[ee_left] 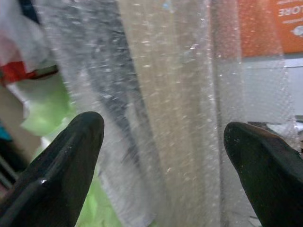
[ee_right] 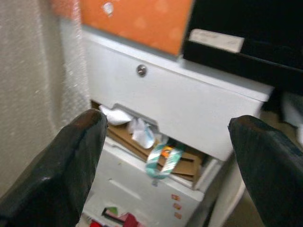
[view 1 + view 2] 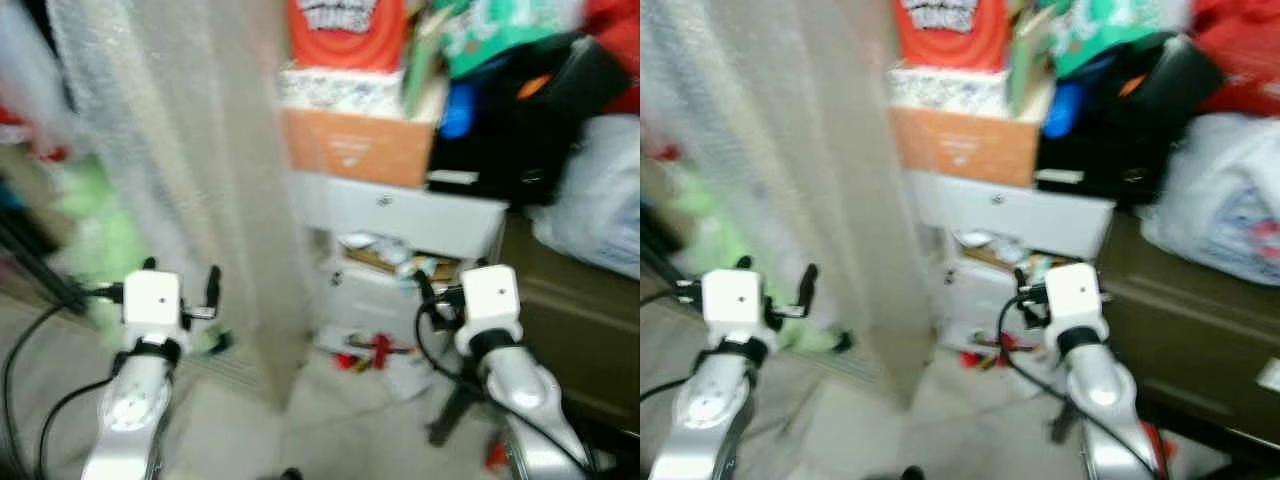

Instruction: Clean up the room

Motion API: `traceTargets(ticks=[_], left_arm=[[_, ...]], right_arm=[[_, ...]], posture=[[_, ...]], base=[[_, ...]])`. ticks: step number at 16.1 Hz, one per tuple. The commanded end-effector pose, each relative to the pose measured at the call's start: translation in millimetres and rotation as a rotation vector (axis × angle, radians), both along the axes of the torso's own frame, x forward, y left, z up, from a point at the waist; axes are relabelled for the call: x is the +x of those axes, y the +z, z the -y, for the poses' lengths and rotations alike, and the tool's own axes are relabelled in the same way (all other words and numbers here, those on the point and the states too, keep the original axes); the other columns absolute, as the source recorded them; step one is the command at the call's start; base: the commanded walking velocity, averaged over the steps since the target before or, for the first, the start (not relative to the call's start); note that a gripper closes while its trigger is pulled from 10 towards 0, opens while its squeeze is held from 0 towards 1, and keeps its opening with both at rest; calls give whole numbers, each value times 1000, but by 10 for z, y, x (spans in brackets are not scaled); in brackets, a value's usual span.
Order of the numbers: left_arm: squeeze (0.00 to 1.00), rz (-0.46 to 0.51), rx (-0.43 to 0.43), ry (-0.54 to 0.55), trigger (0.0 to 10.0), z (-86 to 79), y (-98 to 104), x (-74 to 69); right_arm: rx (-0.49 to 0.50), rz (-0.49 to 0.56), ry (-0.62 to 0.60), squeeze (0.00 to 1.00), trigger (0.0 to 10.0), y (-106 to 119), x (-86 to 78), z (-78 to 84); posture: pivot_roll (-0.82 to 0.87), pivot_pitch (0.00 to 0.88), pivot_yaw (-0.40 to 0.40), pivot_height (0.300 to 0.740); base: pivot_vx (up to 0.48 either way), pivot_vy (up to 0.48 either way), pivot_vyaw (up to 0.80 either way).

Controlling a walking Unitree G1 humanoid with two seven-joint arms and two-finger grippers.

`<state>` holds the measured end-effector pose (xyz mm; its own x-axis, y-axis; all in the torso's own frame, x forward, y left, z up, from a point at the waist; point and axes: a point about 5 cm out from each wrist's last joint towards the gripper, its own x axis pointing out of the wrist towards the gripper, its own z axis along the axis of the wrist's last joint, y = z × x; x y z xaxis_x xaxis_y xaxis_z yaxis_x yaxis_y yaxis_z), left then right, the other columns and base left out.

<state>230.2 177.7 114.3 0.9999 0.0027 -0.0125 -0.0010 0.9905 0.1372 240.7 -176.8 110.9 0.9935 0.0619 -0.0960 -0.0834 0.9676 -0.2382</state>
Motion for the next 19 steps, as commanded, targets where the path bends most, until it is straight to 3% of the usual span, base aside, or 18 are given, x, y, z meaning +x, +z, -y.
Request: traceTargets(ticks=[1,6,8,14,19], left_arm=[[0,3,8,10,10000,-30,18,26],[0,48,-38,109,10000,17,28,11],[0,51,-44,121,10000,14,26,2],[0,91,-4,71,10000,-15,174,198],[0,66,4,4,10000,81,134,248]], right_arm=[[17,7,12,0,10000,26,21,-29],[-7,22,124,0,10000,55,316,-153],[-10,26,136,0,10000,58,354,-189],[15,64,83,0,10000,98,375,-219],[57,60,36,0,10000,33,317,-243]], posture=[[-86,0,41,740],[-21,0,-71,740],[-16,0,-75,740],[-31,0,42,740],[-51,0,92,740]], base=[[0,0,587],[0,0,0],[0,0,0],[0,0,799],[0,0,800]])
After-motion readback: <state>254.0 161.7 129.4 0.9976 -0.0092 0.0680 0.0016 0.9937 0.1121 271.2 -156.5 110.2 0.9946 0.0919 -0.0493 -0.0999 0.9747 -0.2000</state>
